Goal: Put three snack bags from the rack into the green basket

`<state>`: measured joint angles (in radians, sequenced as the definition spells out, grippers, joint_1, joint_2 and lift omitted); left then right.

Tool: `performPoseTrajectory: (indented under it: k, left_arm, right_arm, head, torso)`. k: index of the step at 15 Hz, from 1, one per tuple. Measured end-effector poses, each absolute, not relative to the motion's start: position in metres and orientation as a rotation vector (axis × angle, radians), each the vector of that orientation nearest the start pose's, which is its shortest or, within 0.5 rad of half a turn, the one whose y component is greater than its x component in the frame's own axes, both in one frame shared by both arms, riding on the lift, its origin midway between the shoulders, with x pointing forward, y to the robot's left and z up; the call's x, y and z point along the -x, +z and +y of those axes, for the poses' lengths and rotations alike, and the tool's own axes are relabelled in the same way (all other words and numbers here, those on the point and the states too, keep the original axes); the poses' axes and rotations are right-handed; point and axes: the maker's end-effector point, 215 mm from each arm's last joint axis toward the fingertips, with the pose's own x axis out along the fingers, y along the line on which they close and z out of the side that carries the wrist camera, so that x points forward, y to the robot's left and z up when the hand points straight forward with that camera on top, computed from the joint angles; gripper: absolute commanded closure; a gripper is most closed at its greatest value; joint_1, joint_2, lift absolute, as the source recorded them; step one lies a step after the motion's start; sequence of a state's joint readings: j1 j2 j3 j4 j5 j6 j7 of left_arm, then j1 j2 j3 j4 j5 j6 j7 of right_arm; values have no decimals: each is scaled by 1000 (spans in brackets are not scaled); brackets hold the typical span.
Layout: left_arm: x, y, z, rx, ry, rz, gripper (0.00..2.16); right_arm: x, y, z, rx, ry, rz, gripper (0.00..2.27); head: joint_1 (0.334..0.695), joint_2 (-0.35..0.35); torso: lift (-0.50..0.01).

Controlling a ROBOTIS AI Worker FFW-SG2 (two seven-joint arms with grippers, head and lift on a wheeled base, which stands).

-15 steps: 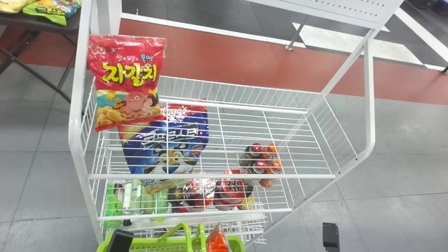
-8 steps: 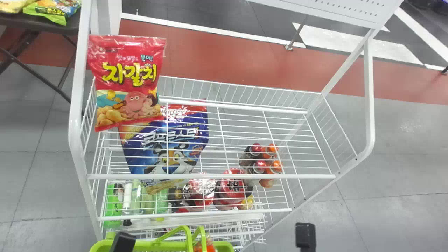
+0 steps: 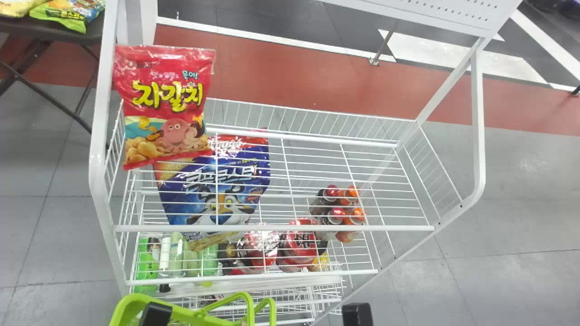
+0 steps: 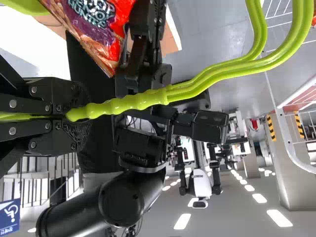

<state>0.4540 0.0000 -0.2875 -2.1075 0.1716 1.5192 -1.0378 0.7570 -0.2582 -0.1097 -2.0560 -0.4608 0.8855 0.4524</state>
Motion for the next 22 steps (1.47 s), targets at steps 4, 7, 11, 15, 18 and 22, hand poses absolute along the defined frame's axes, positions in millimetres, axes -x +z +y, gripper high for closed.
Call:
performPoseTrajectory:
  k: [4, 7, 11, 15, 18, 22]
  left_arm:
    - [-116, -436, -85, 815, -1272, 1322, 1568]
    - [-117, -436, -85, 811, -1273, 1325, 1568]
    - [-114, -438, -89, 793, -1277, 1334, 1551]
    - [-113, -438, -91, 788, -1281, 1339, 1541]
    - [-111, -438, -91, 789, -1282, 1342, 1541]
    - [-109, -439, -93, 790, -1284, 1344, 1541]
  right_arm:
    - [-205, -541, -219, -470, 425, 1039, 46]
    - [-221, -514, -249, -505, 382, 976, 49]
    - [-259, -460, -270, -549, 425, 788, 49]
    - [-321, -361, -291, -402, 461, 378, 63]
    - [-341, -301, -313, -285, 384, 128, 76]
    - [-346, -285, -325, -184, 163, 89, 76]
  head:
    - [695, -350]
    - [695, -350]
    - [695, -350]
    - [695, -350]
    - [695, -350]
    - [695, -350]
  torso:
    - [0]
    - [0]
    - [0]
    - [0]
    - [0]
    - [0]
